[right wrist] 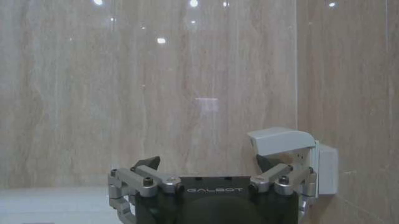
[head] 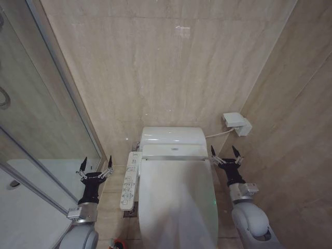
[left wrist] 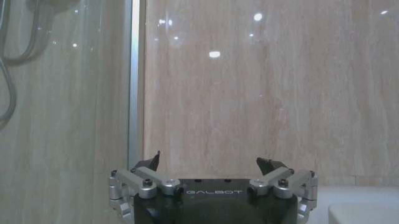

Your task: Open the toilet lid, clean the toilet bowl with a toilet brush, close the toilet lid, and flush.

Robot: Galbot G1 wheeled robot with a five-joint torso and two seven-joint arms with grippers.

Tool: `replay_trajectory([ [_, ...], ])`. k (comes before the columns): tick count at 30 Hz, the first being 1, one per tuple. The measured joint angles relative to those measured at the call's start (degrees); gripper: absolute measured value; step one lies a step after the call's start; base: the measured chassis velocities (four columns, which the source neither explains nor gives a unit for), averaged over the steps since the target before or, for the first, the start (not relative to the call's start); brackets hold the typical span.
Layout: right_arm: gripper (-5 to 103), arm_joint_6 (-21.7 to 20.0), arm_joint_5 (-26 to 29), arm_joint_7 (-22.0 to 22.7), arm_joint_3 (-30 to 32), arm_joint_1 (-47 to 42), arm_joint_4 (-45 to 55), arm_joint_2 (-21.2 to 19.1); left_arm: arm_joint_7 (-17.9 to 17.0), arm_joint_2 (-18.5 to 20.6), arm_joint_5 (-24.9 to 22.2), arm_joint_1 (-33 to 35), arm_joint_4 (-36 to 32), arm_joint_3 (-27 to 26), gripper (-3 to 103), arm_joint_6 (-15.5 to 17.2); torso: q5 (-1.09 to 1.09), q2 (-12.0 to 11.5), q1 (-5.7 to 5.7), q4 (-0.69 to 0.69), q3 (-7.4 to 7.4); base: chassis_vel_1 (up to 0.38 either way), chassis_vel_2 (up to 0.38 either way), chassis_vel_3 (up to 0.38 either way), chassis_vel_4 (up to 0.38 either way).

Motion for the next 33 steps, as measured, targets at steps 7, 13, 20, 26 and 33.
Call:
replay_trajectory([
  [7,100,0.0,0.0,0.0,0.0,0.0,0.0,0.0,0.0,-0.1,0.1,0.0,0.3,-0.1,100,-0.7,0.0,0.0,0.0,0.0,0.0,0.0,0.0,0.0,0.0],
  [13,100,0.0,0.0,0.0,0.0,0.0,0.0,0.0,0.4,0.0,0.4,-0.1,0.5,-0.5,100,-0.9,0.0,0.0,0.0,0.0,0.0,0.0,0.0,0.0,0.0],
  [20,100,0.0,0.0,0.0,0.0,0.0,0.0,0.0,0.5,0.1,0.5,-0.1,0.6,-0.5,100,-1.0,0.0,0.0,0.0,0.0,0.0,0.0,0.0,0.0,0.0],
  [26,100,0.0,0.0,0.0,0.0,0.0,0.0,0.0,0.5,0.1,0.5,-0.1,0.6,-0.5,100,-1.0,0.0,0.0,0.0,0.0,0.0,0.0,0.0,0.0,0.0],
  [33,100,0.0,0.0,0.0,0.0,0.0,0.0,0.0,0.5,0.1,0.6,-0.1,0.6,-0.5,100,-1.0,0.0,0.0,0.01,0.0,0.0,0.0,0.0,0.0,0.0],
])
